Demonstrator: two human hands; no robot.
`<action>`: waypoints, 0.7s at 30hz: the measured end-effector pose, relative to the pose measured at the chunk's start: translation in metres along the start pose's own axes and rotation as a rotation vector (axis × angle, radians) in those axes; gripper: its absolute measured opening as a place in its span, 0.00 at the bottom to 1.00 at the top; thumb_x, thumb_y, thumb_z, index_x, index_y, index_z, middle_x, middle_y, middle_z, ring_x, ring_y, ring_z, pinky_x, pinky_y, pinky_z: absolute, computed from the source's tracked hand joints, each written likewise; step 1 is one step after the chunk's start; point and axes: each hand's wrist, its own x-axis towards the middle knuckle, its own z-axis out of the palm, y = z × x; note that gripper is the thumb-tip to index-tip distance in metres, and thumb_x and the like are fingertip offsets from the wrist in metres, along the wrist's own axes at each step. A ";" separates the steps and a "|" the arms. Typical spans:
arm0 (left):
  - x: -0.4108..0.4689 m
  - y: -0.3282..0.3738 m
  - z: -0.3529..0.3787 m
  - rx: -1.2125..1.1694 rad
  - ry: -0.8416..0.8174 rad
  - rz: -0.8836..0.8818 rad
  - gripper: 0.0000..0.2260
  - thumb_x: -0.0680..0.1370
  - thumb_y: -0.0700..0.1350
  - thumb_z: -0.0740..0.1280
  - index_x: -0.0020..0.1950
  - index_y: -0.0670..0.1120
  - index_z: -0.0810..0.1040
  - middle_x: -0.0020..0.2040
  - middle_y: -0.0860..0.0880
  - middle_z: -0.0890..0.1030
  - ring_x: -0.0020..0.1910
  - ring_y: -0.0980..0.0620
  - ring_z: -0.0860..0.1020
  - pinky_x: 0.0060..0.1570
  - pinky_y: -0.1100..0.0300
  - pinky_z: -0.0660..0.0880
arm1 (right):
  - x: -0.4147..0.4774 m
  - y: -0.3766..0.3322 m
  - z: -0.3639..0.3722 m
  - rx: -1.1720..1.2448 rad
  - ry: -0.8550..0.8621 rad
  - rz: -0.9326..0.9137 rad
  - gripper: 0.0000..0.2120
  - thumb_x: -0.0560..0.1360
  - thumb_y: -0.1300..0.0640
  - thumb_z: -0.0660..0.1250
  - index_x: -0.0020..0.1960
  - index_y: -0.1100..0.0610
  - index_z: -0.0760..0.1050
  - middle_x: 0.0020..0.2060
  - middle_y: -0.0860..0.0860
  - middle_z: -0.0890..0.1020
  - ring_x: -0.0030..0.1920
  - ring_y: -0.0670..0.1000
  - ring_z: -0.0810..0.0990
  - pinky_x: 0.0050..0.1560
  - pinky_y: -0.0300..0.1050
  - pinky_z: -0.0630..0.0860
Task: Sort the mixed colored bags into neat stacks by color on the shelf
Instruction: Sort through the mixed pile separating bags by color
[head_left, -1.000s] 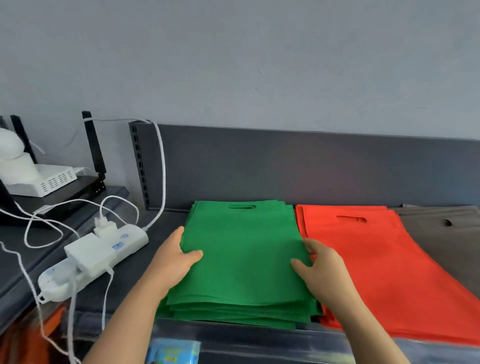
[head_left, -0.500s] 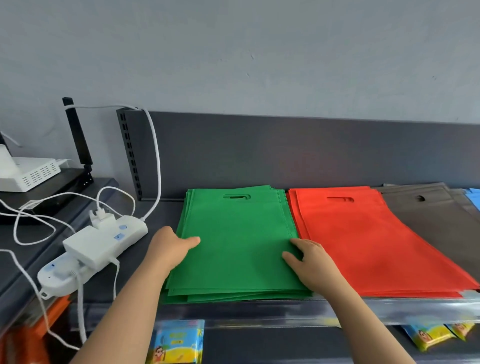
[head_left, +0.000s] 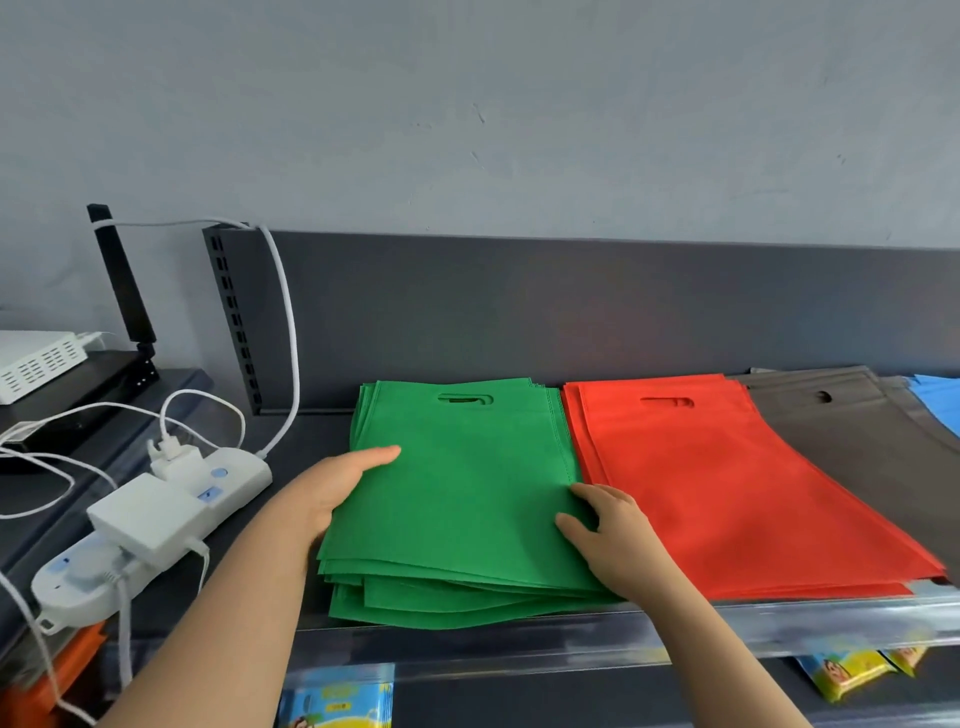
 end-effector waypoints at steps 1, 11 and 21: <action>-0.002 0.001 0.000 -0.015 -0.018 -0.012 0.47 0.47 0.63 0.80 0.63 0.47 0.77 0.61 0.44 0.79 0.59 0.42 0.78 0.65 0.44 0.70 | 0.001 0.001 -0.001 0.013 0.001 0.009 0.26 0.77 0.47 0.62 0.72 0.56 0.65 0.69 0.51 0.69 0.71 0.51 0.63 0.71 0.47 0.60; -0.017 0.003 0.014 0.020 0.080 0.263 0.18 0.71 0.42 0.75 0.59 0.49 0.77 0.53 0.48 0.83 0.51 0.47 0.82 0.58 0.46 0.75 | 0.004 0.004 -0.007 0.141 -0.026 0.039 0.28 0.76 0.48 0.65 0.73 0.53 0.63 0.68 0.50 0.71 0.69 0.51 0.66 0.69 0.49 0.64; -0.069 0.032 -0.001 -0.101 0.038 0.649 0.19 0.72 0.40 0.73 0.59 0.53 0.75 0.53 0.53 0.84 0.52 0.54 0.81 0.57 0.54 0.75 | 0.038 -0.044 -0.049 1.027 0.060 0.065 0.19 0.70 0.56 0.74 0.59 0.60 0.75 0.49 0.55 0.84 0.48 0.55 0.84 0.51 0.53 0.80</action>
